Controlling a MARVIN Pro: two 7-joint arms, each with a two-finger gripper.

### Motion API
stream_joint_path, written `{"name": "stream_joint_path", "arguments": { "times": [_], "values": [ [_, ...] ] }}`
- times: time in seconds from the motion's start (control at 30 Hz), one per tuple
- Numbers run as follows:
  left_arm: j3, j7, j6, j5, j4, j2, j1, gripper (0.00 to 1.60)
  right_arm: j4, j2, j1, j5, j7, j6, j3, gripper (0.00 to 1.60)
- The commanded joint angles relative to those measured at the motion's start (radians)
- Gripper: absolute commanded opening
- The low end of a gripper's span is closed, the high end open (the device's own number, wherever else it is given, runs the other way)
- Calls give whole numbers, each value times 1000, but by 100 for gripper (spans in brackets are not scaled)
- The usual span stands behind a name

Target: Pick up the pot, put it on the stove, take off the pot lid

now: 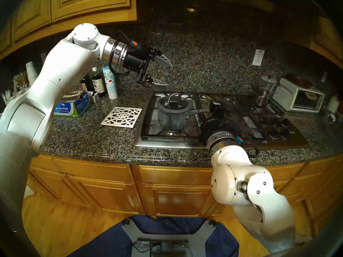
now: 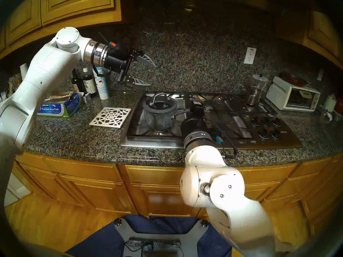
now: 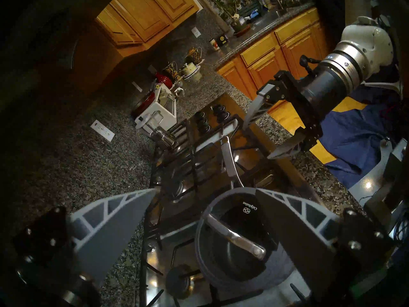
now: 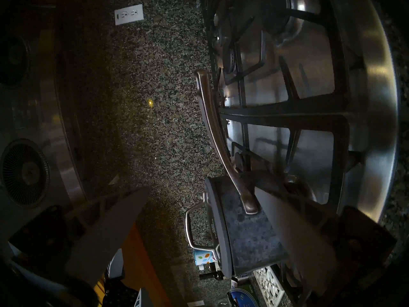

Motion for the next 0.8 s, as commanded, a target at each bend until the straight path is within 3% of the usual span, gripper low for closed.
{"name": "stream_joint_path", "arguments": {
  "times": [0.0,0.13,0.43,0.77],
  "values": [
    [-6,3,-8,-30,-1,-9,-64,160,-28,-2,19,-17,15,0,4,160],
    [0,3,-10,-35,3,-8,-68,160,-28,-2,19,-17,15,0,4,160],
    [80,3,111,-72,-52,-2,-95,160,-28,-2,20,-16,15,0,4,160],
    [128,3,185,-44,9,-57,-139,160,-28,-2,19,-16,15,0,4,160]
  ]
}}
